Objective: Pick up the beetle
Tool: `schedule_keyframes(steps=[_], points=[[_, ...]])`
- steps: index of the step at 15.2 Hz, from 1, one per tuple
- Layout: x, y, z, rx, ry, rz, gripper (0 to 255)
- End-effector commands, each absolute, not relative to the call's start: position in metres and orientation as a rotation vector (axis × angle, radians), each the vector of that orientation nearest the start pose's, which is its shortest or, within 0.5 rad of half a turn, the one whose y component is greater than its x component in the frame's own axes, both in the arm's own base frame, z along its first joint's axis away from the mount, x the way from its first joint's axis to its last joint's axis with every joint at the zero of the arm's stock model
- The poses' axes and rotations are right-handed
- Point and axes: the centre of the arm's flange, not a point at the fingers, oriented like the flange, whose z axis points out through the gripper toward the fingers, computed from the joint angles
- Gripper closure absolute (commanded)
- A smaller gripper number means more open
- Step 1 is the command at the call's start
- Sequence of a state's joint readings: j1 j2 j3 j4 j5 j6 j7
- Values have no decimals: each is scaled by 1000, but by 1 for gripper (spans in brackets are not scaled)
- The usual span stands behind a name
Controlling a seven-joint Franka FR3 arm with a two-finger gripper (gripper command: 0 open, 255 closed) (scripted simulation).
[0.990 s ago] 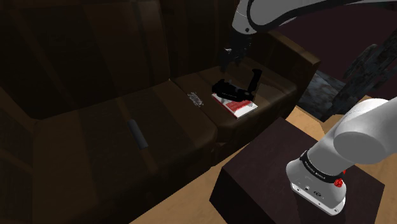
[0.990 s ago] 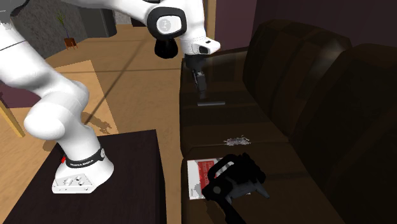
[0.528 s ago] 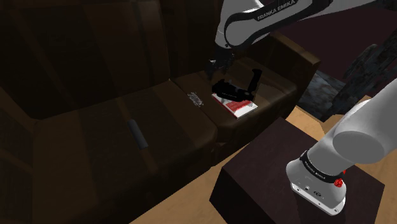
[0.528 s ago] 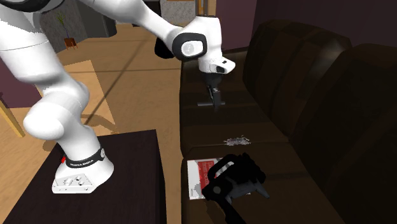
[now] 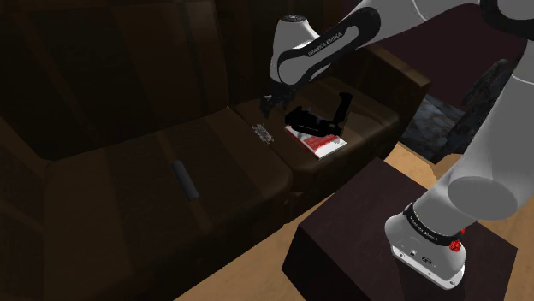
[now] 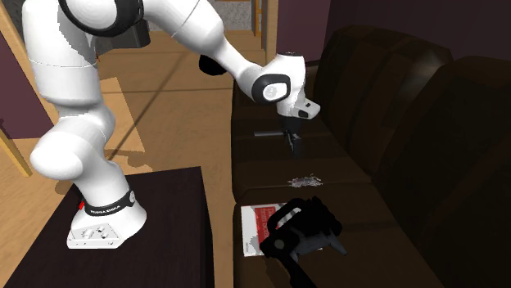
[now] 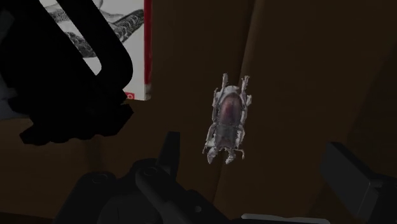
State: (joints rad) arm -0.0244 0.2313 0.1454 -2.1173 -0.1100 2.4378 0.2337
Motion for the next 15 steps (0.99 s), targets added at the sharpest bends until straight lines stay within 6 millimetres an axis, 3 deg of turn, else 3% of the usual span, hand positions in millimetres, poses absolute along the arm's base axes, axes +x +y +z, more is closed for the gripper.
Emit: schedule_keyframes(steps=[1,9,15], points=[[593,68,292,-3166,68,-152,0],[661,69,210,-3181,105,-136,0],[661,69,178,-3181,105,-136,0]])
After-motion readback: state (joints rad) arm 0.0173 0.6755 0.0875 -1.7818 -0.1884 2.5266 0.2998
